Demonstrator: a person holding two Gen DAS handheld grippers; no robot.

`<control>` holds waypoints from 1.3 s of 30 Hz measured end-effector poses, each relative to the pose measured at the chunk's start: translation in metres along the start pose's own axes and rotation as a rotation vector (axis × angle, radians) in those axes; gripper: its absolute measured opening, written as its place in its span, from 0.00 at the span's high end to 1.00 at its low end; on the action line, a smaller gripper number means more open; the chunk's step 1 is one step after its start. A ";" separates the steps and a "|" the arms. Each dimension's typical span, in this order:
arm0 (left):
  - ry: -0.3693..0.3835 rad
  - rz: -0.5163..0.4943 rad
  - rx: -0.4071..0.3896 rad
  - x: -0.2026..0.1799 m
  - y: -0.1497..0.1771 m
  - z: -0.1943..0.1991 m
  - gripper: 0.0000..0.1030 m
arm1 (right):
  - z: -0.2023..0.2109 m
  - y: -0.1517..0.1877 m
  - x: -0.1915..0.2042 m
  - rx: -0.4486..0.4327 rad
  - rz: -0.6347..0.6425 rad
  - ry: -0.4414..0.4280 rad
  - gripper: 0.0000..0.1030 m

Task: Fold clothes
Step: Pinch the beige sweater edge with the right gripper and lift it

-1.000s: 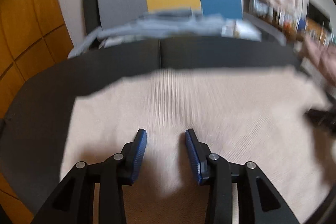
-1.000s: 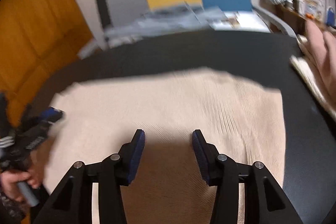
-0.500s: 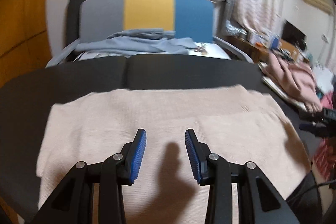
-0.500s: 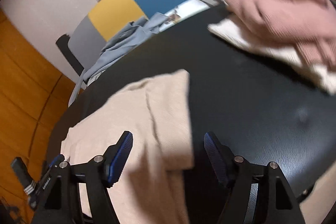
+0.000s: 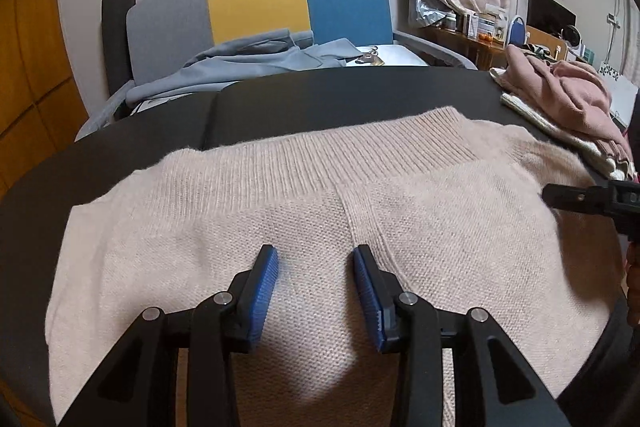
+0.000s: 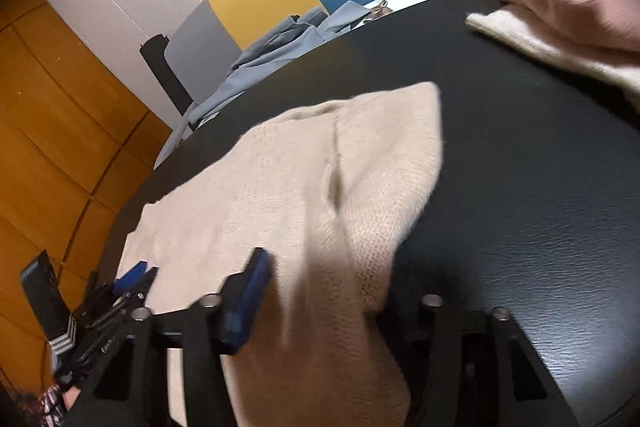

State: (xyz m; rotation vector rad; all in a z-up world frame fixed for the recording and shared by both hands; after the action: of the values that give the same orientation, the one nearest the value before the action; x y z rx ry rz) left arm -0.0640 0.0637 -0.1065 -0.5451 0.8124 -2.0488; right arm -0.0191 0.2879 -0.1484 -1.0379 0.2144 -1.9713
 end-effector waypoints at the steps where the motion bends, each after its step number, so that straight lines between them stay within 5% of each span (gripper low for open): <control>1: 0.004 0.003 -0.003 0.001 0.000 0.000 0.61 | -0.003 0.001 0.001 0.012 -0.019 -0.013 0.72; 11: -0.006 0.027 0.018 0.003 -0.002 -0.003 0.61 | 0.004 -0.003 -0.004 0.040 -0.204 -0.100 0.80; 19: -0.003 0.030 0.066 -0.018 -0.012 -0.013 0.61 | 0.035 -0.025 0.009 -0.009 -0.204 -0.106 0.80; 31: 0.157 -0.025 0.110 -0.082 -0.036 -0.018 0.61 | 0.087 -0.054 -0.035 -0.064 -0.275 -0.001 0.80; 34: 0.139 -0.014 0.094 -0.066 -0.036 -0.003 0.62 | 0.097 -0.058 -0.038 -0.062 -0.278 0.015 0.80; 39: -0.014 0.049 0.065 0.014 -0.022 0.020 0.62 | 0.099 -0.071 -0.017 -0.041 -0.223 0.053 0.80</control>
State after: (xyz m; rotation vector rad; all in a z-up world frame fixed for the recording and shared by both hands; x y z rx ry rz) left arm -0.0711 0.0545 -0.0762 -0.4980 0.7415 -2.0167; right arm 0.0142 0.3662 -0.0600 -1.0752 0.1744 -2.2053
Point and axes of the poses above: each gripper's, at about its wrist camera, not at the fingertips, and z roughly against the way its jaws point, x to its left, y to its underside, the point moved 10 cm from there along -z, roughly the way its jaws point, and after that the axes turned 3 degrees about -z, right-handed, at the moved point
